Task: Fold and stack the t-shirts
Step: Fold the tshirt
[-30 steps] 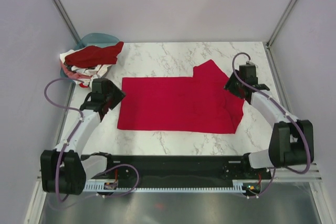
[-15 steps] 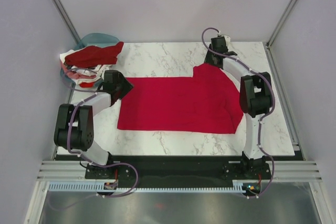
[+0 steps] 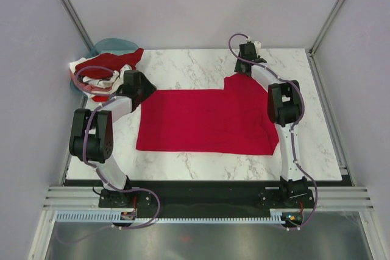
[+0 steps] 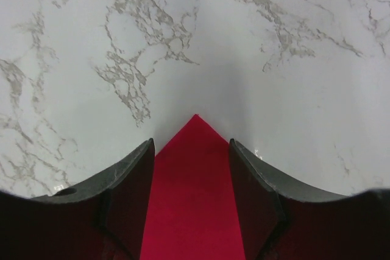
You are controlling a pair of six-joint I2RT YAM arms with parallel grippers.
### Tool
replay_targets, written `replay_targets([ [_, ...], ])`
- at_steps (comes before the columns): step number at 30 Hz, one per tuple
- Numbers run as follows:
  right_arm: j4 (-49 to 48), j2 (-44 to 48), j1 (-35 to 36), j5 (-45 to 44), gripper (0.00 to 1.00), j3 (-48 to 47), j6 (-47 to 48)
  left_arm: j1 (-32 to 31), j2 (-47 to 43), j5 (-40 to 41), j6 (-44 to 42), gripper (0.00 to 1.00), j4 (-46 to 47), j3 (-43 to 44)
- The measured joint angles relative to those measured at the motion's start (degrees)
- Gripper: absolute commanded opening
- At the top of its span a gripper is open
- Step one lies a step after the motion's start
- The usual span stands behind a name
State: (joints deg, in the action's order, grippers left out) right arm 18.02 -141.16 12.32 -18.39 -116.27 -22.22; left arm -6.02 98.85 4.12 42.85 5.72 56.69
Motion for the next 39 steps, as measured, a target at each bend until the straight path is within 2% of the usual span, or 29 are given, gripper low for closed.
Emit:
replay_targets([
  [4, -0.59, -1.42, 0.02, -1.75, 0.54, -1.09, 0.42, 0.17, 2.75, 0.02, -0.13, 0.61, -0.11, 2.12],
  [5, -0.59, -1.44, 0.07, -2.10, 0.45, -1.11, 0.50, 0.26, 3.15, 0.02, -0.13, 0.61, -0.24, 2.32],
  [7, -0.46, -1.46, 0.07, -2.54, 0.37, -1.11, 0.68, 0.55, 3.67, 0.02, -0.15, 0.61, -0.83, 2.43],
  [8, -0.44, -1.46, 0.04, -2.73, 0.29, -1.11, 0.68, 0.72, 3.87, 0.02, -0.13, 0.61, -1.09, 2.43],
  [9, -0.42, -1.46, 0.07, -2.97, 0.27, -1.11, 0.76, 0.90, 4.11, 0.04, -0.13, 0.61, -1.46, 2.54],
  [11, -0.48, -1.46, 0.04, -3.41, 0.16, -0.98, 0.52, 1.25, 5.03, 0.04, -0.15, 0.61, -2.47, 3.52],
  [13, -0.92, -1.46, 0.07, -3.69, 0.15, -0.70, 0.31, 1.51, 6.23, 0.09, -0.17, 0.60, -3.21, 4.83],
  [14, -1.40, -1.44, 0.07, -3.82, 0.10, -0.39, 0.20, 1.66, 6.80, 0.13, -0.22, 0.60, -3.54, 5.55],
  [23, -7.39, -0.09, 0.22, -4.57, 0.07, 4.09, 0.13, 1.81, 10.14, 3.13, -0.66, 0.59, -7.80, 9.35],
  [32, -9.46, 0.35, 0.68, -5.73, 0.06, 5.64, 0.33, 1.81, 10.05, 9.01, -3.06, 0.59, -10.08, 9.60],
  [39, -10.27, 0.55, 0.72, -5.92, 0.06, 6.21, 0.42, 1.81, 10.10, 9.42, -5.11, 0.57, -9.94, 11.91],
])
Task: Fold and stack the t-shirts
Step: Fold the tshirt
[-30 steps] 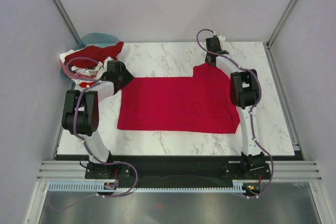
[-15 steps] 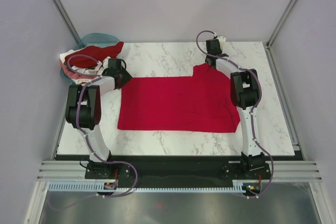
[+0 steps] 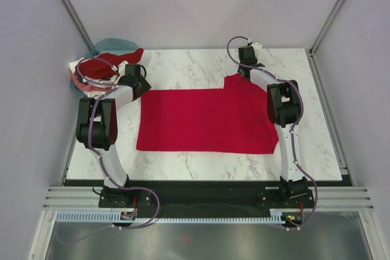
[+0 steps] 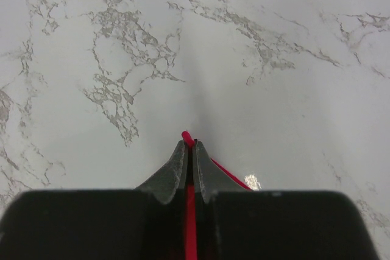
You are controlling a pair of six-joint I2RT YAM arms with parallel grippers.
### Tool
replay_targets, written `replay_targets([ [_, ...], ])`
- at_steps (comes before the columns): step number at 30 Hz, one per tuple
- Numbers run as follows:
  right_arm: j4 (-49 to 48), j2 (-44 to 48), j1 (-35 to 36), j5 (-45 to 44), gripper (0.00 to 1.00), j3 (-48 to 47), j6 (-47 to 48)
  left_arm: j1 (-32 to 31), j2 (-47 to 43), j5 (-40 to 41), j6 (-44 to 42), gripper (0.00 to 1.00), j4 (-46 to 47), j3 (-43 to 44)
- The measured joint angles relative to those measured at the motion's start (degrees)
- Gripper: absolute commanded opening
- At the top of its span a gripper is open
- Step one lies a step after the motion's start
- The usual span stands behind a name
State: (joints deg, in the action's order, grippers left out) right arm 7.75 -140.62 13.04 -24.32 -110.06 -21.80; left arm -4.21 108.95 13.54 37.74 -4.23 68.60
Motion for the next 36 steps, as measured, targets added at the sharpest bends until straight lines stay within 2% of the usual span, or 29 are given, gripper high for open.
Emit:
replay_targets([
  [8, -0.17, 0.07, 0.00, -0.07, 0.06, 0.20, 0.00, 0.00, 5.14, 1.42, 0.02, 0.46, -5.11, 8.31],
  [12, -0.48, 0.15, 0.02, -0.11, 0.06, 0.44, 0.00, 0.00, 7.10, 1.42, 0.02, 0.46, -7.72, 10.21],
  [16, -0.52, 0.20, 0.04, -0.15, 0.06, 0.55, -0.02, 0.00, 7.28, 1.68, 0.11, 0.50, -10.12, 10.21],
  [21, -0.52, 0.22, 0.04, -0.17, 0.06, 0.55, -0.02, 0.00, 7.37, 2.45, 0.13, 0.47, -12.04, 10.43],
  [27, -0.94, 0.39, 0.04, -0.22, 0.06, 0.98, -0.04, 0.13, 9.86, 1.27, 0.11, 0.47, -15.13, 14.43],
  [29, -1.11, 0.52, 0.04, -0.20, 0.06, 1.29, -0.04, 0.22, 10.34, 0.98, 0.11, 0.41, -16.15, 15.41],
  [30, -1.22, 0.61, 0.04, -0.22, 0.06, 1.42, -0.04, 0.24, 10.49, 0.96, 0.11, 0.33, -16.52, 15.69],
  [31, -1.27, 0.66, 0.04, -0.22, 0.06, 1.53, -0.04, 0.31, 10.54, 0.96, 0.13, 0.13, -16.79, 15.80],
  [32, -1.36, 0.70, 0.04, -0.24, 0.04, 1.62, -0.07, 0.39, 10.54, 0.74, 0.44, 0.02, -16.83, 15.82],
  [36, -1.66, 1.14, 0.04, -0.33, 0.00, 2.40, -0.31, 0.44, 10.54, 0.37, 0.17, 0.02, -16.74, 15.76],
])
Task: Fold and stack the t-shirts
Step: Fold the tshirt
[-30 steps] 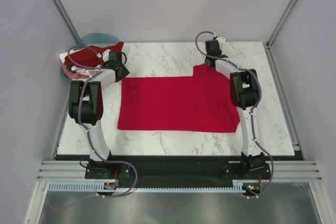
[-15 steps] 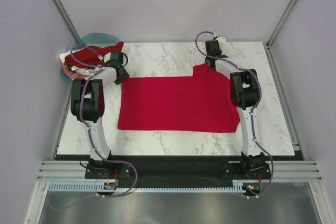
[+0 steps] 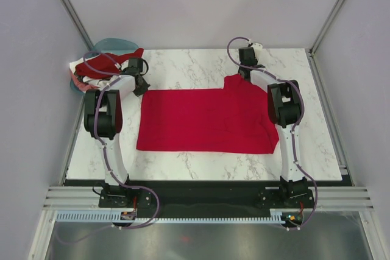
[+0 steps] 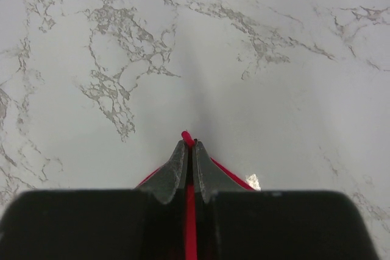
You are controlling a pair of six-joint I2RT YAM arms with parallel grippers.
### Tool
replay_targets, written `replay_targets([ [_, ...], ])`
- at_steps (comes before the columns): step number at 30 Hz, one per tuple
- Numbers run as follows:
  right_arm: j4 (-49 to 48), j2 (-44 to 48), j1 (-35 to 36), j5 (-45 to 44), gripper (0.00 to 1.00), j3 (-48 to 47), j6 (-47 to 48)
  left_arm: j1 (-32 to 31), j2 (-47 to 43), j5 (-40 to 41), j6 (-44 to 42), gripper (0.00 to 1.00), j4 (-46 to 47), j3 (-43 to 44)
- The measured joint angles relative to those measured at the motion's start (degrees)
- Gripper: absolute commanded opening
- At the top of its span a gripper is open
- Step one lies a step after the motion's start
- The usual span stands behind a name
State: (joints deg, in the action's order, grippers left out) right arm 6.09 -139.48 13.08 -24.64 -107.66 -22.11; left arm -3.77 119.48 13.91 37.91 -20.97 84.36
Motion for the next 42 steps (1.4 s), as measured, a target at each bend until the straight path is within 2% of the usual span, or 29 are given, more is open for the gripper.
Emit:
replay_targets([
  [11, 1.03, 3.08, -0.61, 0.61, 0.00, 3.98, -2.49, -0.61, -3.04, 2.12, 0.00, 0.02, 3.82, -5.25],
  [18, 1.97, 6.47, -0.83, 0.39, 0.00, 7.39, -4.00, -1.14, -6.86, 2.60, -0.13, 0.02, 10.19, -11.08],
  [27, 2.10, 10.99, -0.83, -0.98, 0.00, 9.22, -4.74, -1.14, -8.70, 1.31, -2.45, 0.02, 15.85, -11.78],
  [32, 2.10, 15.72, -0.81, -2.47, 0.00, 12.68, -5.03, -1.20, -10.49, 1.18, -2.45, 0.02, 17.46, -14.08],
  [42, 1.92, 28.57, 1.29, -9.22, 0.00, 21.55, -4.92, -1.25, -18.23, 0.57, -2.67, 0.02, 25.83, -24.35],
])
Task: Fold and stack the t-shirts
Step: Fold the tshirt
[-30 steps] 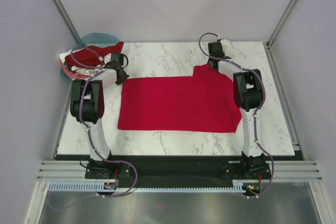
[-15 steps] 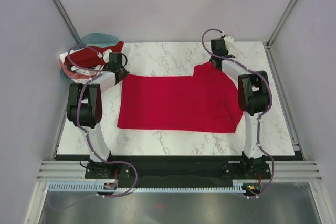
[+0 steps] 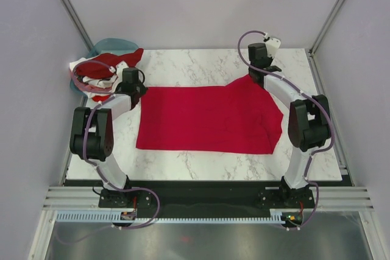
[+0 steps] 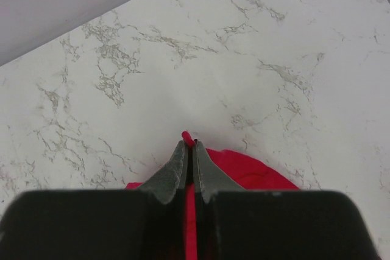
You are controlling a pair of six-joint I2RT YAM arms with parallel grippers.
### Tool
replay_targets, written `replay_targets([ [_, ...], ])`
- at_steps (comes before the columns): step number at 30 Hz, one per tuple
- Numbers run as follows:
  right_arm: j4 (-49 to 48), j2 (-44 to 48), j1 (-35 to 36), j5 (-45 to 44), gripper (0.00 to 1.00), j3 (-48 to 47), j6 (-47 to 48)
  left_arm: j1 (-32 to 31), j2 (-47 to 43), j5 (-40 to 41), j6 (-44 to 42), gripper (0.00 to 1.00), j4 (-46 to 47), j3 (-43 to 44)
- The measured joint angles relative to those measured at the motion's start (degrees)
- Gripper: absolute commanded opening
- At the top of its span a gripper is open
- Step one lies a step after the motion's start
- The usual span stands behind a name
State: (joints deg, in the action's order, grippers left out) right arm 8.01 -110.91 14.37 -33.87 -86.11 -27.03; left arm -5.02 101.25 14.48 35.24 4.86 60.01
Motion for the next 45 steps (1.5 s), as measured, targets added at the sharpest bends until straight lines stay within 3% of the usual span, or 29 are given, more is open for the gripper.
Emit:
replay_targets([
  [8, -0.35, 6.36, 0.15, -1.55, 0.00, 7.96, -0.46, -0.50, -3.17, -0.83, -1.14, 0.02, 4.81, -5.11],
  [20, 0.46, 15.93, 0.50, -2.75, 0.00, 18.73, -1.46, -0.61, -15.82, -2.56, -2.21, 0.02, 11.69, -17.79],
  [37, 4.61, 29.68, 6.56, -10.93, 0.00, 26.69, -1.03, -0.63, -27.23, -4.17, -2.38, 0.03, 12.46, -26.77],
  [45, 6.67, 35.63, 10.60, -14.60, 0.01, 32.17, -1.25, -0.63, -27.91, -4.20, -3.21, 0.04, 12.55, -29.16],
])
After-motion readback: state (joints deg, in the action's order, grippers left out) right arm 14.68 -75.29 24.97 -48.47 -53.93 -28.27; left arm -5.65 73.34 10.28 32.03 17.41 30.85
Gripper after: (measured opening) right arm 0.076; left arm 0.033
